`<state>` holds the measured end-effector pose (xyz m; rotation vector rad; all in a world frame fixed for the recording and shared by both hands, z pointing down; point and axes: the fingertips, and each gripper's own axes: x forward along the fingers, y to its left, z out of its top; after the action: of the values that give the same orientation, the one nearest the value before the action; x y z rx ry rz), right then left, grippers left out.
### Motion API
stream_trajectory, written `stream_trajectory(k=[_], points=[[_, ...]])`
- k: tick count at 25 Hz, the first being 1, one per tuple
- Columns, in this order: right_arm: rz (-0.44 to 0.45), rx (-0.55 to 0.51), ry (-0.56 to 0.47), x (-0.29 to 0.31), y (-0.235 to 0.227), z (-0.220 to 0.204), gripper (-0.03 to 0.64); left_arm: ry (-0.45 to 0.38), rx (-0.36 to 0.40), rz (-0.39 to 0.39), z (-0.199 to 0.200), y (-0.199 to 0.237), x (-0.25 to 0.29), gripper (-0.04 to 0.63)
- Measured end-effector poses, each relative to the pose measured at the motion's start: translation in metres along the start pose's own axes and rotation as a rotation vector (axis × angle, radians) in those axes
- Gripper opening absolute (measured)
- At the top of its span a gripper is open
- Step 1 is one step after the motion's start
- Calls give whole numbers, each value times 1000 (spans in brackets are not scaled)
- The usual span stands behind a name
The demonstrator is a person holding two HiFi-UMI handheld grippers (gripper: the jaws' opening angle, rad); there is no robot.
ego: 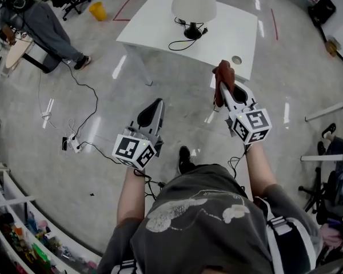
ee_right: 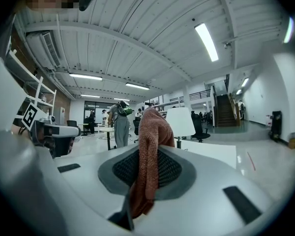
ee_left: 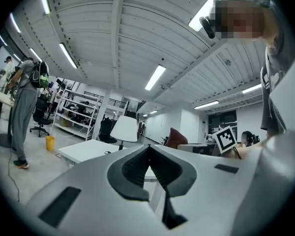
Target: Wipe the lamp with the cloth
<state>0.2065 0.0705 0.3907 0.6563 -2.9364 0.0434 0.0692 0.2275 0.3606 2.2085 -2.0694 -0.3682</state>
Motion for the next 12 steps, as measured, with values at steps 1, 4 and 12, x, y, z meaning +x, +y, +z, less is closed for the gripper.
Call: stream_trajectory(k=[1, 4, 12], points=[[8, 0, 4, -9, 2, -2, 57, -4, 5, 8, 0, -10, -6, 8], [26, 2, 3, -35, 10, -4, 58, -17, 9, 31, 4, -36, -26, 8], [60, -13, -3, -100, 41, -4, 57, -8, -10, 34, -5, -86, -64, 8]])
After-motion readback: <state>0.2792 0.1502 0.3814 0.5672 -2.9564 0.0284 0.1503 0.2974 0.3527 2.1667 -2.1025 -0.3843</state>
